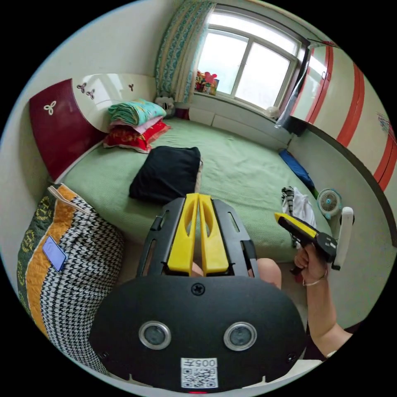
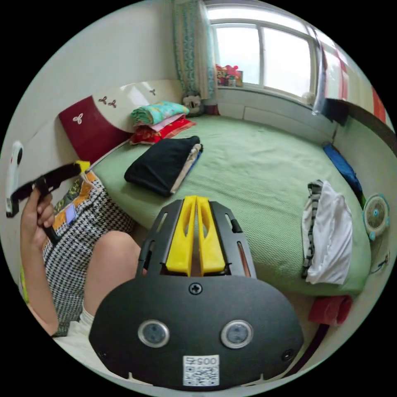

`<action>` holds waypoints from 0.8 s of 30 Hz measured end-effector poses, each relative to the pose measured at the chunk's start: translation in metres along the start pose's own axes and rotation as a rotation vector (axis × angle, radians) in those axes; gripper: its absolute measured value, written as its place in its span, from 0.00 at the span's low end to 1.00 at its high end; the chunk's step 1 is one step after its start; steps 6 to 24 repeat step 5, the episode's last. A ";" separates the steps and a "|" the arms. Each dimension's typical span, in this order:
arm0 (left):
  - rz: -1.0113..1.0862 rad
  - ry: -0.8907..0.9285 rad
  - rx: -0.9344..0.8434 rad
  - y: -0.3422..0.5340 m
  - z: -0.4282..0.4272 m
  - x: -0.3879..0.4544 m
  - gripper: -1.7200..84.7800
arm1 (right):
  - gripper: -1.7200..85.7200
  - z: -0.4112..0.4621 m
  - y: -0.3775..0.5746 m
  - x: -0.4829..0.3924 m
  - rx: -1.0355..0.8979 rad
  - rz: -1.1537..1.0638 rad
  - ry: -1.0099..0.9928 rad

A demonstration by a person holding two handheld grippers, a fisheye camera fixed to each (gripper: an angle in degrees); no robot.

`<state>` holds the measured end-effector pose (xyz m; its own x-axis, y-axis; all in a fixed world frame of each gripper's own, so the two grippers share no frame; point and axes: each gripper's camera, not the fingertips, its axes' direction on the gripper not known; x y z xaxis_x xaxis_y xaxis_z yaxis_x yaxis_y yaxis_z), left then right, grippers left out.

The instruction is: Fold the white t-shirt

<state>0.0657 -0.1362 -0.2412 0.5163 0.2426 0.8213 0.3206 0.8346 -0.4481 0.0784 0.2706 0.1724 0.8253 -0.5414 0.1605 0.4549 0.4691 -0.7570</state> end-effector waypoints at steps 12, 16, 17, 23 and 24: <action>-0.020 -0.077 0.033 -0.003 0.008 -0.048 0.06 | 0.01 0.055 0.007 -0.074 0.017 -0.105 -0.001; -0.020 -0.077 0.033 -0.003 0.008 -0.048 0.06 | 0.01 0.055 0.007 -0.074 0.017 -0.105 -0.001; -0.020 -0.077 0.033 -0.003 0.008 -0.048 0.06 | 0.01 0.055 0.007 -0.074 0.017 -0.105 -0.001; -0.020 -0.077 0.033 -0.003 0.008 -0.048 0.06 | 0.01 0.055 0.007 -0.074 0.017 -0.105 -0.001; -0.020 -0.077 0.033 -0.003 0.008 -0.048 0.06 | 0.01 0.055 0.007 -0.074 0.017 -0.105 -0.001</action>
